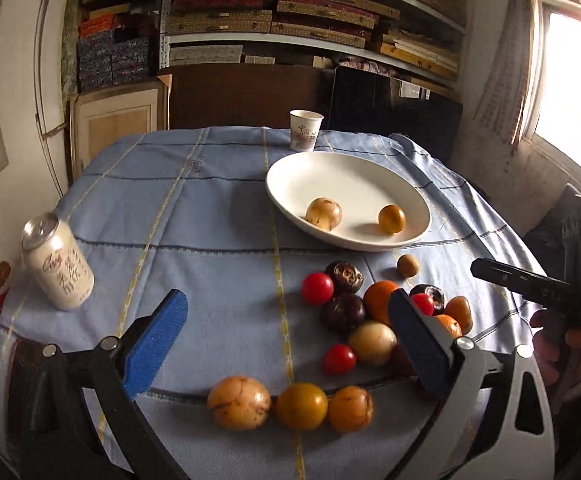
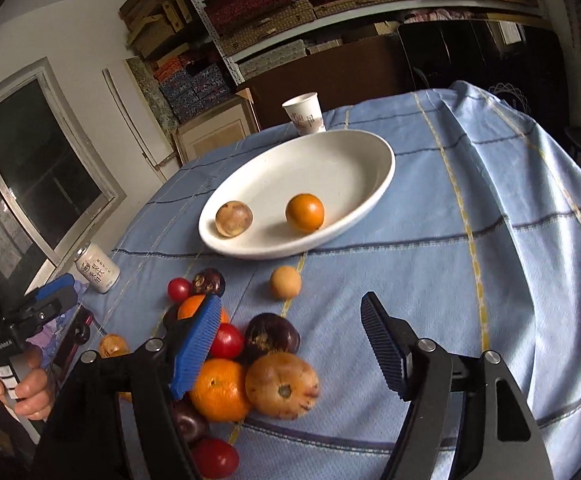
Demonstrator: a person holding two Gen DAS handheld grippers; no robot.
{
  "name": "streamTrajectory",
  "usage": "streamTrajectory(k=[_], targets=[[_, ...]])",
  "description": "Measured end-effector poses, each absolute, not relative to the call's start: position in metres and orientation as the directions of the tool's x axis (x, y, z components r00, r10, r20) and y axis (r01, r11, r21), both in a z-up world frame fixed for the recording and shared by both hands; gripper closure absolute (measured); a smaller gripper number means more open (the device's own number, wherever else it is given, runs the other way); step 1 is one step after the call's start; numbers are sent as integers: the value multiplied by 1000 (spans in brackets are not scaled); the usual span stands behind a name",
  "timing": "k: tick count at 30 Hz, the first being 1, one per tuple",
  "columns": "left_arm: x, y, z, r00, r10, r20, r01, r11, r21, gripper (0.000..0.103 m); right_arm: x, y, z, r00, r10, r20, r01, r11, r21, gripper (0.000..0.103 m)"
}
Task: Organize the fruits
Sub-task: 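Move the right tool to the striped pale fruit while the left tool approaches a mottled brown fruit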
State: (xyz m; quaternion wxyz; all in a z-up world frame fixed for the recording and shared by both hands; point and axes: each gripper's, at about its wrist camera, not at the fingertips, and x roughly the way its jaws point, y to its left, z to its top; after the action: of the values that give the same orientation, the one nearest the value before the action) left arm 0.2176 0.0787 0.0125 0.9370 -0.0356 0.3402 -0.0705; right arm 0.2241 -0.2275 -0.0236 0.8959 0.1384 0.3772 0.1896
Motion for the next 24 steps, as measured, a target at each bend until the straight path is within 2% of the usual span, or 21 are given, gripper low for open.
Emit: streamTrajectory(k=[10,15,17,24], targets=[[209,102,-14,724,-205,-659,64,971,-232,5,210,-209,-41,567,438,-697,-271,899,344,30],[213,103,-17,718,-188,-670,47,974,-222,5,212,-212,-47,541,443,-715,-248,896,367,31],[215,103,-19,712,-186,-677,43,974,-223,5,213,-213,-51,517,461,-721,-246,887,391,37],[215,103,-21,711,-180,-680,41,976,-216,5,215,-216,-55,490,508,-709,-233,860,455,41]])
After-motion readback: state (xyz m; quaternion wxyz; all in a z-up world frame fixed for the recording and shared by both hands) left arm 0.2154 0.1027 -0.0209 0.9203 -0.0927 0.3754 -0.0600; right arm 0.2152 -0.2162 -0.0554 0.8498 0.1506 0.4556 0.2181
